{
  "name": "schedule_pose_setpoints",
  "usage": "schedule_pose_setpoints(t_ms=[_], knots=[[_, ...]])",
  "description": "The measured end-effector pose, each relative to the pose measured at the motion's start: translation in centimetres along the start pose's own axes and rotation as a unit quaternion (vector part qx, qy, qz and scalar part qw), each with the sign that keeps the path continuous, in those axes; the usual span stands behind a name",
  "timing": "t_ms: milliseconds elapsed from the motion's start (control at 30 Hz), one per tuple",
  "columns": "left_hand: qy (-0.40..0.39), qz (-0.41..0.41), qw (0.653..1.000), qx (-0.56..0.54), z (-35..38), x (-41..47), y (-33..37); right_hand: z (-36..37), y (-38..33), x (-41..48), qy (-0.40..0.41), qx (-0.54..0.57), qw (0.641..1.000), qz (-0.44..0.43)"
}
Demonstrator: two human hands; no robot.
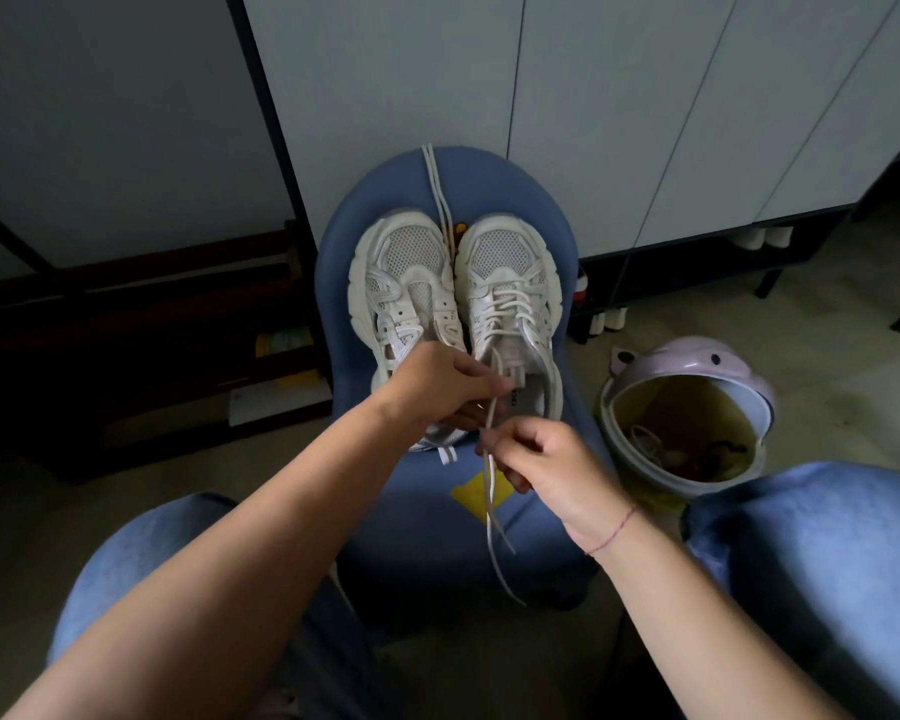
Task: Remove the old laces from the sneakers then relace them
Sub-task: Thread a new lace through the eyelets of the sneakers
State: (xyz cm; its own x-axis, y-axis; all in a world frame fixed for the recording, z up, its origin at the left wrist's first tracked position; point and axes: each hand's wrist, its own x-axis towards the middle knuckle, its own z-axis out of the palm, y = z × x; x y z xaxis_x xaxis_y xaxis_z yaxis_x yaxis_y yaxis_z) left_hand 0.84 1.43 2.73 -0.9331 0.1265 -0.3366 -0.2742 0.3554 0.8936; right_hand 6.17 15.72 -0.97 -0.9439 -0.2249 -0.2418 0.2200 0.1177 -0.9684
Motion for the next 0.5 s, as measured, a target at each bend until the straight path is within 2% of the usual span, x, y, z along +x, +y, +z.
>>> schedule_pose_setpoints(t_ms=[100, 167, 300, 333, 433, 500], knots=[[0.036, 0.011, 0.999, -0.006, -0.9, 0.2, -0.5, -0.2, 0.7, 0.4, 0.064, 0.007, 0.997, 0.038], [0.068, 0.019, 0.997, 0.01, -1.6, 0.3, -0.8, -0.6, 1.6, 0.6, 0.112, -0.03, 0.99, 0.085], [0.087, 0.03, 0.995, 0.03, -2.3, 0.0, -0.9, -0.7, 2.9, 0.9, 0.126, -0.06, 0.974, 0.181], [0.087, 0.03, 0.995, 0.036, -2.3, 0.0, -0.9, -0.3, 2.9, 1.0, 0.113, -0.037, 0.973, 0.2], [0.08, 0.021, 0.995, 0.054, -2.1, -0.1, -1.0, 0.8, 2.7, 1.2, 0.058, 0.155, 0.96, 0.224], [0.081, 0.018, 0.994, 0.075, -2.1, 0.1, -1.2, 0.9, 2.5, 1.0, 0.039, 0.199, 0.955, 0.216]])
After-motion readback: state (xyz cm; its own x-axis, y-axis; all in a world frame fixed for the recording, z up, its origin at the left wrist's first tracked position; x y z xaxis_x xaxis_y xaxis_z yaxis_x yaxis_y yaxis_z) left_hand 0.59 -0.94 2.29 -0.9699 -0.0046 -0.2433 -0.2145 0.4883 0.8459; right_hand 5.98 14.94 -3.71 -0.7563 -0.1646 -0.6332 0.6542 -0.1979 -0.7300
